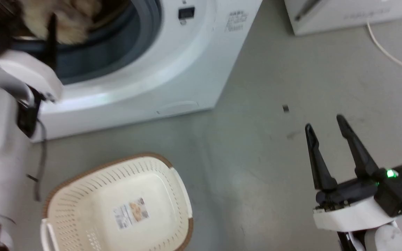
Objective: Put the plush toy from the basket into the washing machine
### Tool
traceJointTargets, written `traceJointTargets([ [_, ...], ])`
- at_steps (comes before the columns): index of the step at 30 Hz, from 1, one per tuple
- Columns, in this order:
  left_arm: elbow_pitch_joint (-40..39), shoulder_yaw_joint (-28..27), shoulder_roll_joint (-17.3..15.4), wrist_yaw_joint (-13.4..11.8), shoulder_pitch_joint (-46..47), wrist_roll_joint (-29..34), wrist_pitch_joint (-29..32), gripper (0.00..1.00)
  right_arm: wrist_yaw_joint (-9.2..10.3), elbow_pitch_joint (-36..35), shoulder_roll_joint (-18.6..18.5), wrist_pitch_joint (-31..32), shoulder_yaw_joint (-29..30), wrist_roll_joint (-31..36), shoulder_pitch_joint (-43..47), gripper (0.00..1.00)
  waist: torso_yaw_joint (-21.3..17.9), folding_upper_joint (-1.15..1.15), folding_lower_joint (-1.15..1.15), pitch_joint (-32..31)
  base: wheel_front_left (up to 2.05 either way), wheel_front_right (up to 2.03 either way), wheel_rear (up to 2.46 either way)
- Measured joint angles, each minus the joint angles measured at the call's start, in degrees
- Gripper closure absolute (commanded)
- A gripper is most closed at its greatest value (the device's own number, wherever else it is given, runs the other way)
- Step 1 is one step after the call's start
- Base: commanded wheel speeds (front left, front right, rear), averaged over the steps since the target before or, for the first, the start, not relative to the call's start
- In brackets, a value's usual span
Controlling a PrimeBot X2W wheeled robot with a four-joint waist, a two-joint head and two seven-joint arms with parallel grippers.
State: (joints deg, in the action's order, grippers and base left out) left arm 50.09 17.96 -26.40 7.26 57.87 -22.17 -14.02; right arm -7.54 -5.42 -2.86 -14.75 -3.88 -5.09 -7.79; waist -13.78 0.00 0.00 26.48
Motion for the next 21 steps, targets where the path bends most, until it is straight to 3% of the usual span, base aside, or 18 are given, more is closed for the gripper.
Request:
traceJointTargets([
  [5,-7.4,-1.1,3.1,-1.3,-8.3,-0.5,-0.7,0.0,0.0,1.2,0.0,0.0,0.8,1.0,3.0,0.0,2.5,0.0,-0.01,-6.6,0.0,0.0,0.0],
  [14,-27.9,-5.9,7.4,-7.3,-29.7,0.2,-0.7,0.0,0.0,2.3,0.0,0.0,2.2,1.6,6.6,0.0,8.4,0.0,-0.01,-16.3,0.0,0.0,0.0],
  [21,-39.3,-9.4,9.6,-11.1,-44.4,0.4,-0.7,0.0,0.0,3.1,0.0,0.0,2.4,1.6,9.0,0.0,11.5,0.0,-0.01,-21.7,0.0,0.0,0.0],
])
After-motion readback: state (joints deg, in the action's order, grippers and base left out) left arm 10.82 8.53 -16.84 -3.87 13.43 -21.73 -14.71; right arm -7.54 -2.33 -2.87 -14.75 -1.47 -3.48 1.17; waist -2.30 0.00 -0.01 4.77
